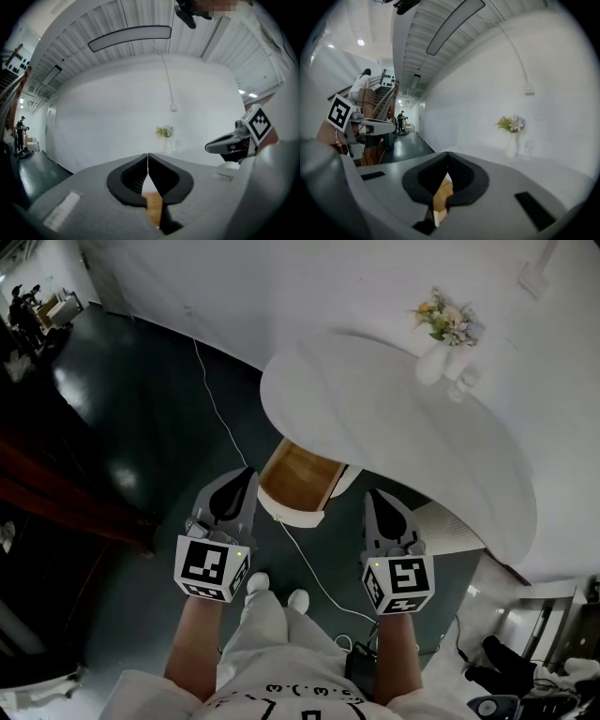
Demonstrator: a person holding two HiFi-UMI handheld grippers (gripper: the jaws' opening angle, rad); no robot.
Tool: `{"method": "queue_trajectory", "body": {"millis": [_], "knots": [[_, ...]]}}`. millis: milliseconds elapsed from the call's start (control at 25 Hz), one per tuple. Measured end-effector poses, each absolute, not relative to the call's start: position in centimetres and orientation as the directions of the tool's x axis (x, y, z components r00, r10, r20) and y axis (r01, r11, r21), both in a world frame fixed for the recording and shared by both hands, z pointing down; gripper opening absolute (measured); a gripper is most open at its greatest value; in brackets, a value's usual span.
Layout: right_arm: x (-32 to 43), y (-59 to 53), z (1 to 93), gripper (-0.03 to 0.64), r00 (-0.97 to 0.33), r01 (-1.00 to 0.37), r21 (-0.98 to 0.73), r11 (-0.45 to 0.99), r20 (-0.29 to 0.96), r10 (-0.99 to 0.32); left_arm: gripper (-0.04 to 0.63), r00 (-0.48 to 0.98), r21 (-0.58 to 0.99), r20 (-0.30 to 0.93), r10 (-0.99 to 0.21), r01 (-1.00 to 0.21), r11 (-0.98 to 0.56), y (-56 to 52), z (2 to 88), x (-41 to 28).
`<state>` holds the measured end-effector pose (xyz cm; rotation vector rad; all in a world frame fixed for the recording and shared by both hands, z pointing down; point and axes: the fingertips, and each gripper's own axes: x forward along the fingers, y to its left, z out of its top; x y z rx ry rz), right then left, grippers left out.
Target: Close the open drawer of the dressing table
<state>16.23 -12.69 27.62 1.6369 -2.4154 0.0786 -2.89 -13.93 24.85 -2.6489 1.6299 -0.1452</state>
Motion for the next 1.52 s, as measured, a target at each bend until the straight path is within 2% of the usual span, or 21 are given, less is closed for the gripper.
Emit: {"method": "queue_trajectory", "body": {"millis": [400, 760, 960, 1280, 1520], "knots": [[12.7, -13.6, 37.5, -0.002, -0.313, -0.939, -0.005, 0.343, 0.423, -0.850, 0.017, 0.465, -0.014, 0.168, -0.869, -0.881, -0.473, -16.2, 30.2, -5.6], [8.3, -12.7, 46.5, -0.002, -0.356, -0.927, -0.125, 0.355, 0.595, -0.721, 0.018, 0.491, 0.020, 0.240, -0.838, -0.865, -0.501, -17.4, 34.5, -6.6], [7.0, -12.3, 50.4, -0.002, -0.367, -0.926, -0.182, 0.332, 0.648, -0.668, 0.017, 0.495, 0.039, 0.277, -0.823, -0.862, -0.505, -17.9, 37.1, -7.0], [6.5, -12.2, 56.6, -0.002, -0.362, -0.931, -0.301, 0.206, 0.686, -0.631, 0.017, 0.508, 0.038, 0.314, -0.802, -0.851, -0.524, -18.6, 41.0, -6.6], [4.4, -12.9, 60.6, -0.002, -0.371, -0.927, -0.316, 0.203, 0.690, -0.621, 0.017, 0.490, 0.053, 0.314, -0.813, -0.864, -0.500, -19.5, 44.2, -7.2]]}}
